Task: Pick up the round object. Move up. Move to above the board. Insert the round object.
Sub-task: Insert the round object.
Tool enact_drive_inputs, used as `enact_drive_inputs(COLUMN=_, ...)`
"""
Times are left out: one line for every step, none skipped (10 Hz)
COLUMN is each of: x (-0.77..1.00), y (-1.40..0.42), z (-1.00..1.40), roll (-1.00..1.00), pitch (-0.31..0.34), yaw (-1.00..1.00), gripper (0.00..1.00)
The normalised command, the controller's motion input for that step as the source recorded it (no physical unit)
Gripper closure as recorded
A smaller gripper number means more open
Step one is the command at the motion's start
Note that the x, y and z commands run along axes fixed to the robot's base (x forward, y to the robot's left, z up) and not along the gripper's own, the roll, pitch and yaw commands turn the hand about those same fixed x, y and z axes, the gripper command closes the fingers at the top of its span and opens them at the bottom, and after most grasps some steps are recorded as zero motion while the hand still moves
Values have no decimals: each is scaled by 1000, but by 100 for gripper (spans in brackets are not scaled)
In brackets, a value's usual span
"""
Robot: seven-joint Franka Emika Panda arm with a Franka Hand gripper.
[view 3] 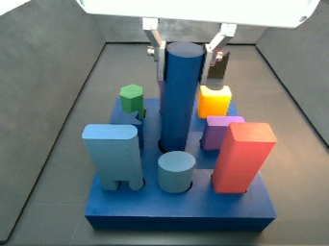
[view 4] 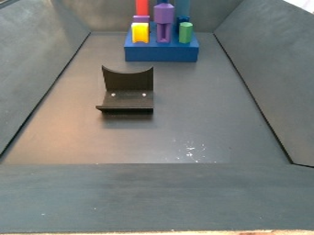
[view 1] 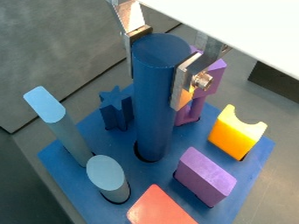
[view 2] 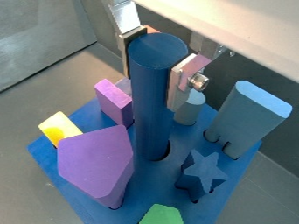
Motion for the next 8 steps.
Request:
enact_drive_inputs(x=0, y=-129, z=-360, roll=0, pitch=-83, yaw=0, gripper=100)
enact_drive_inputs(x=0, y=-160, z=-314, roll=0, pitch=-50, yaw=0, gripper=100)
enact_drive_inputs(x=-80, y=-134, z=-291, roll=7, pitch=-41, yaw=0, gripper=100)
enact_drive_inputs(x=-106, y=-69, z=-306, roll=26, pitch=-31, yaw=0, gripper=100)
enact_drive_inputs(x=-43, y=0, z=-311, roll=49, pitch=-20, yaw=0, gripper=100)
enact_drive_inputs(x=0, y=0, z=-323, roll=57, pitch=0, yaw=0, gripper=100)
enact_drive_inputs(x=0, y=0, z=-320, roll=41, pitch=0, yaw=0, gripper=100)
enact_drive_inputs(x=111, y=0, z=-340, roll=0, pitch=0, yaw=0, gripper=100)
